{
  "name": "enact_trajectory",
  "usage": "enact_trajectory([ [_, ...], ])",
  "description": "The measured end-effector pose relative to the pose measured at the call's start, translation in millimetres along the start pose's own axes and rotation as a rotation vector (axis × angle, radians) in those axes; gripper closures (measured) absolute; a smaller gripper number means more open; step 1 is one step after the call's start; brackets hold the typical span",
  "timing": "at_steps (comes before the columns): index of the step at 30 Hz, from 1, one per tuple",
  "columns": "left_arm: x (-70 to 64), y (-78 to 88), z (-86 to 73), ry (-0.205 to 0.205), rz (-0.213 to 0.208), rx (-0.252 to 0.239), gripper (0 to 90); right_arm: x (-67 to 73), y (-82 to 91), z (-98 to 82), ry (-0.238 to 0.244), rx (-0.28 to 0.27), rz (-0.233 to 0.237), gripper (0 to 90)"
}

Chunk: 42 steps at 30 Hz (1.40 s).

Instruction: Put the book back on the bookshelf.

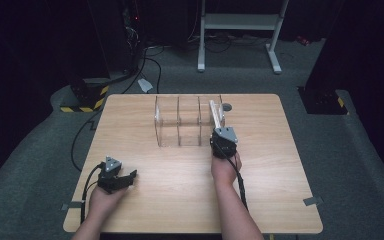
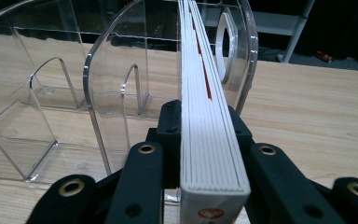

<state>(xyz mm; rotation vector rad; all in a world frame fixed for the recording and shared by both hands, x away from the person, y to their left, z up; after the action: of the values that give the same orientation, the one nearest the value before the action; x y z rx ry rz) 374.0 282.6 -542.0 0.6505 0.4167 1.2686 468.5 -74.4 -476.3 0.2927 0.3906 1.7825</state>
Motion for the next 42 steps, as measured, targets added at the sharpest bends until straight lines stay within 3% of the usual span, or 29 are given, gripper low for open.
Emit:
enact_trajectory([
  [12,0.0,0.0,0.0,0.0,0.0,0.0,30.0,-3.8,9.5,-1.6,-0.014,0.035,0.043,63.6],
  [21,-0.3,0.1,-0.1,0.002,0.001,0.0,30.1,-9.2,18.8,-12.8,-0.03,0.047,0.064,65.8],
  [26,-0.3,0.1,-0.1,0.002,0.001,0.0,30.0,-10.2,20.1,-14.4,-0.045,0.037,0.047,73.8],
  [37,-0.3,0.2,-0.1,0.003,0.001,0.0,30.1,-1.6,18.3,-14.2,-0.005,-0.02,-0.005,75.2],
  [42,-0.2,0.2,-0.1,0.002,0.001,0.001,30.1,-2.3,17.3,-12.3,-0.02,-0.035,-0.032,75.2],
])
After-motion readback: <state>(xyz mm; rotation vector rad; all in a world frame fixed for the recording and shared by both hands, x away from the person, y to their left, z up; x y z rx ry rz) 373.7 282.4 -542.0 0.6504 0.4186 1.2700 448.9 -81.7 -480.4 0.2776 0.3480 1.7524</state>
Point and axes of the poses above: each handheld gripper's, and its own axes: y roughly backward along the jaws, z roughly out of its top, x roughly to its left, the point moved 2 cm from there along -y, roughly forward along the jaws, and after that the axes turned 5 degrees about z, right-handed, at the moved point
